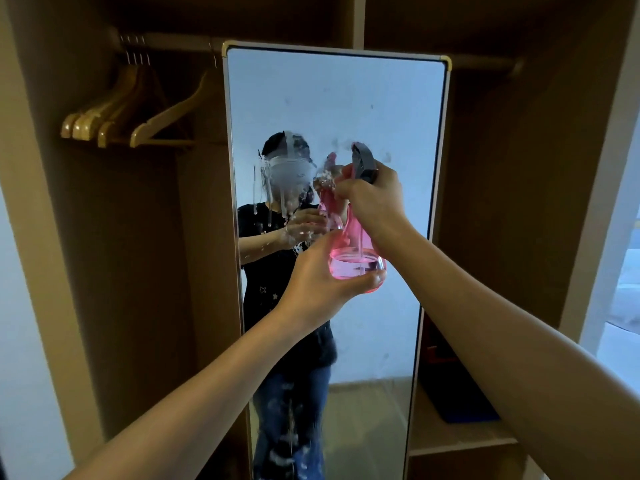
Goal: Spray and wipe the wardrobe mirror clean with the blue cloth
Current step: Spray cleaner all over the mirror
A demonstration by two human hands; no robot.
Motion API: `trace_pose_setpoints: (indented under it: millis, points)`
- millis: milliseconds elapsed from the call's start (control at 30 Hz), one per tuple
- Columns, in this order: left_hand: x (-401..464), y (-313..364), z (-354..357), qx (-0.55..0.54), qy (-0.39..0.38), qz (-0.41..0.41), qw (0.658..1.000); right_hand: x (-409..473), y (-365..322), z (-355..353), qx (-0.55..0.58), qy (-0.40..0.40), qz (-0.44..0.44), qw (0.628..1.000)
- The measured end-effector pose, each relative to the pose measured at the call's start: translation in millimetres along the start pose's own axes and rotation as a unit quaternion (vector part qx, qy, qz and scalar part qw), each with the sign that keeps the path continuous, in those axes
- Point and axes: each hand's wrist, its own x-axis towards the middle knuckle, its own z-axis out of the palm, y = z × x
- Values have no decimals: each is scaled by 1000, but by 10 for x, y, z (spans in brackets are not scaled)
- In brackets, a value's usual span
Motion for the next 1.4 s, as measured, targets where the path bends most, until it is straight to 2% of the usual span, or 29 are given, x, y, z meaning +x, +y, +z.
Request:
trace_pose_setpoints:
  millis: [667,900,1167,1400]
  points:
    - [104,12,459,34,-41,13,999,12,109,-528,-12,20,12,1000]
    - [64,-47,523,53,-69,3,996,21,254,-667,7,46,45,998]
    - [-44,-166,318,43,-25,-31,998,-19,403,-764,-38,70,25,997]
    - [-114,-274,254,79,-6,-20,997,-95,516,-829,-15,67,31,997]
